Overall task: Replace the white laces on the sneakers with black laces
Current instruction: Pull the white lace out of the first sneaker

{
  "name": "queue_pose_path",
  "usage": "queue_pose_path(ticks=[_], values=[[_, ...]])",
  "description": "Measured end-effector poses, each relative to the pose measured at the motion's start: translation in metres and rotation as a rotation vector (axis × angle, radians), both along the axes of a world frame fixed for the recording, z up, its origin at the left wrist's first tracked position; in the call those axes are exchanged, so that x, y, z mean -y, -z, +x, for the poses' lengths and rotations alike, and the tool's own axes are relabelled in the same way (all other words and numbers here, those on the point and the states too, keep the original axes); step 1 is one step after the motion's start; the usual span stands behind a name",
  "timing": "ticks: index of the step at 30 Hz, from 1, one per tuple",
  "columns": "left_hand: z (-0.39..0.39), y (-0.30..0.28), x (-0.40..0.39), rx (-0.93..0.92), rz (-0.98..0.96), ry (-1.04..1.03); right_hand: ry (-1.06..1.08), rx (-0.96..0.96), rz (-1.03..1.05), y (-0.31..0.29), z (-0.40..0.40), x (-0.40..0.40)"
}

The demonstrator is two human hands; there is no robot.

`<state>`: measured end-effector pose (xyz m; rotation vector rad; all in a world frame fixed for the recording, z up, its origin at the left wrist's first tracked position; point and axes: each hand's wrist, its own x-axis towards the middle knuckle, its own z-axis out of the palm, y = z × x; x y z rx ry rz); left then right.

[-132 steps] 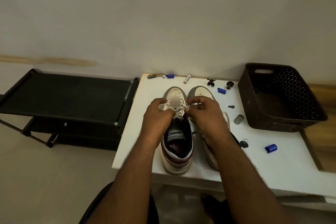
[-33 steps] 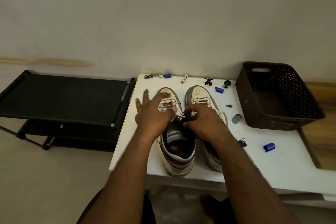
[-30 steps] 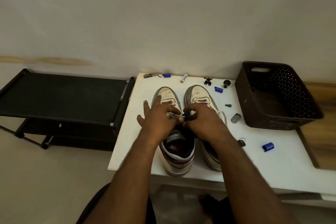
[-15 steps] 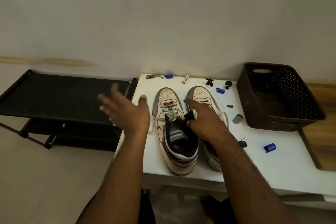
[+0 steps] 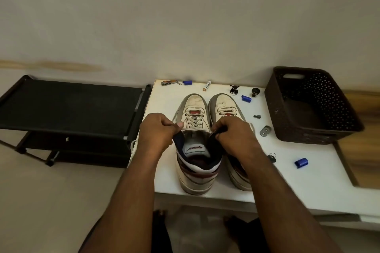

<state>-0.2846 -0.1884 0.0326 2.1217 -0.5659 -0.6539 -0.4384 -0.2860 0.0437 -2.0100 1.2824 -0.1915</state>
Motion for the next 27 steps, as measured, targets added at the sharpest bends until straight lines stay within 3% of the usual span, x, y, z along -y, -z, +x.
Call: queue_pose_path(ticks=[4,7,11,15,21,23,27], values=[[0.001,0.007,0.002,0.013,-0.082,-0.121,0.029,0.067,0.052,0.001,-0.006,0.005],[-0.004,0.012,0.004,0.021,-0.051,-0.086,0.038,0.005,0.012,-0.003,-0.006,0.005],[-0.006,0.013,0.010,0.026,-0.049,-0.008,-0.144,-0.162,-0.228,-0.003,0.006,-0.010],[-0.012,0.010,0.016,-0.005,-0.056,-0.012,-0.259,-0.019,-0.378,-0.002,0.021,-0.018],[-0.015,0.007,0.017,0.018,-0.039,0.010,-0.372,-0.108,-0.451,0.008,0.031,-0.017],[-0.012,0.007,0.015,0.013,-0.037,0.004,-0.285,-0.052,-0.437,0.005,0.027,-0.013],[-0.009,0.007,0.014,0.000,-0.032,-0.011,0.139,0.122,-0.368,-0.004,0.006,0.006]])
